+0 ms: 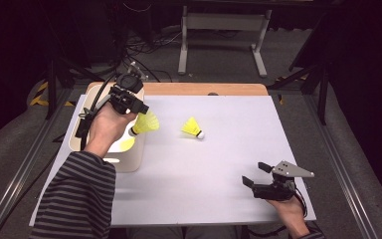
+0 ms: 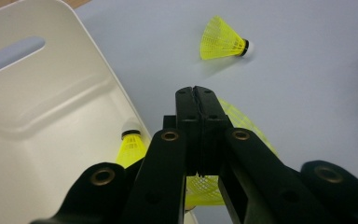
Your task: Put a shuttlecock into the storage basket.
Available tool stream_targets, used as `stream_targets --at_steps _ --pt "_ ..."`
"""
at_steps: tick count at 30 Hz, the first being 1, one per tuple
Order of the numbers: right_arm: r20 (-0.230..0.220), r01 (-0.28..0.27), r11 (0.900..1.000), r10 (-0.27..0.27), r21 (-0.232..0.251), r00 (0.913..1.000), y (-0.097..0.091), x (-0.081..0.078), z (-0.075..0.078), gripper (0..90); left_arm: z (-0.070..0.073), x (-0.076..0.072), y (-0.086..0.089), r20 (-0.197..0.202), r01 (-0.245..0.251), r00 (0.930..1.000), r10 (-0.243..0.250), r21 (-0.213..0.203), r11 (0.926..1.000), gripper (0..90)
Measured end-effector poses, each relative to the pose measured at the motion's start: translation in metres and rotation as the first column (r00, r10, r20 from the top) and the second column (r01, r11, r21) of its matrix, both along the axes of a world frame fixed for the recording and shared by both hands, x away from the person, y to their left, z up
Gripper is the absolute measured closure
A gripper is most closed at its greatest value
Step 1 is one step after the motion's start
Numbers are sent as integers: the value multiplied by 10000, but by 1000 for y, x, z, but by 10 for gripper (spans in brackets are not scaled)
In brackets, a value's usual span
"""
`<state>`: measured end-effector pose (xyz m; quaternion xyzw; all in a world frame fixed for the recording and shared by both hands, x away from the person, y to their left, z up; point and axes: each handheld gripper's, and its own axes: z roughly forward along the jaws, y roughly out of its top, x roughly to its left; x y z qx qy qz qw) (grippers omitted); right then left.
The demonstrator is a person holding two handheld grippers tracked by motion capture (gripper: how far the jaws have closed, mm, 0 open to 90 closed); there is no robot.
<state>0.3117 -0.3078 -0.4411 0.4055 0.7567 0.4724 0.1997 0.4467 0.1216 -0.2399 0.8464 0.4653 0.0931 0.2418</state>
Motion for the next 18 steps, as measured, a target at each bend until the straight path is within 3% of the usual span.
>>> stream_targets --at_steps 18 --pt "-14 8 10000 -8 -16 10000 0 0 0 164 -7 3 18 -65 -485 9988 484 -23 9988 899"
